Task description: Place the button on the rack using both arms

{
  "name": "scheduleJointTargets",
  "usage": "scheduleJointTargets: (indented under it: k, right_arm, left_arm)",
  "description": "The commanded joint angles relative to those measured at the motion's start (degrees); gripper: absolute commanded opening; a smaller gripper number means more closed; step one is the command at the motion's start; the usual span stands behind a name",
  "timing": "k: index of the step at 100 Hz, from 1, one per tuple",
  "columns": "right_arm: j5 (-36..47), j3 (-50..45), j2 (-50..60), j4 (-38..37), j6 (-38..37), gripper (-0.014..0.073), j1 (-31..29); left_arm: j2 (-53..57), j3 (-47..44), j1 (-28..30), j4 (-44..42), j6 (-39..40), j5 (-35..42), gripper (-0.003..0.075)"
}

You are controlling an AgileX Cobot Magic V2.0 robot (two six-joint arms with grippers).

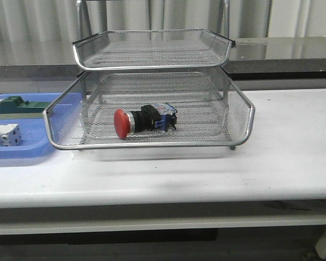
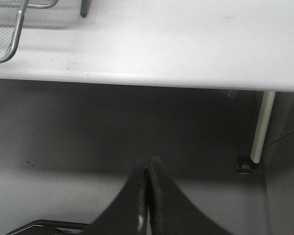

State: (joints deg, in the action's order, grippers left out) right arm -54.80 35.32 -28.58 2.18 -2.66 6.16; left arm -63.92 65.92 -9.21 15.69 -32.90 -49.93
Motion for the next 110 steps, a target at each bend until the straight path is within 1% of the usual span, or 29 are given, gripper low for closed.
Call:
scheduleJointTargets:
  k: [1, 18, 28, 41, 54, 67, 74, 82, 98, 110]
  right_arm:
    - [3.4, 1.5, -0.1, -0.5, 0.1, -0.0067, 0.0]
    - [3.4, 1.5, -0.1, -0.5, 0.1, -0.0067, 0.0]
    - [3.4, 1.5, -0.1, -0.5, 0.1, -0.0067, 0.0]
    - [3.4, 1.5, -0.1, -0.5, 0.1, -0.0067, 0.0]
    - [3.4, 1.5, -0.1, -0.5, 0.1, -0.0067, 0.0]
    - [3.4, 1.5, -0.1, -0.5, 0.1, -0.0067, 0.0]
    - [3.4, 1.5, -0.1, -0.5, 0.1, -0.0067, 0.0]
    - [3.4, 1.5, -0.1, -0.5, 0.1, -0.0067, 0.0]
    - [3.4, 1.5, -0.1, -0.5, 0.1, -0.0067, 0.0]
    - [3.4, 1.5, -0.1, -0.5, 0.1, -0.0067, 0.0]
  left_arm:
    - [6.8, -6.2, 0.2, 1.8, 2.5, 10.7, 0.0417]
    - [18.4, -20.7, 0.2, 1.8, 6.4, 22.4, 0.0417]
    - [25.0, -27.7, 0.2, 1.8, 10.4, 28.6, 0.0417]
    - [33.0, -35.6, 0.2, 1.8, 13.0, 33.5, 0.0417]
    - [40.5, -41.5, 0.2, 1.8, 14.8, 37.4, 0.0417]
    - [46.9, -46.6, 0.2, 1.8, 14.8, 40.9, 0.0417]
    - [49.4, -48.9, 0.2, 1.8, 14.8, 43.0, 0.0417]
    - [51.1, -51.5, 0.4, 1.8, 14.8, 47.2, 0.0417]
    - [51.4, -56.0, 0.4, 2.2, 14.8, 55.0, 0.0417]
    - [51.4, -57.4, 0.4, 2.8, 14.8, 58.0, 0.0417]
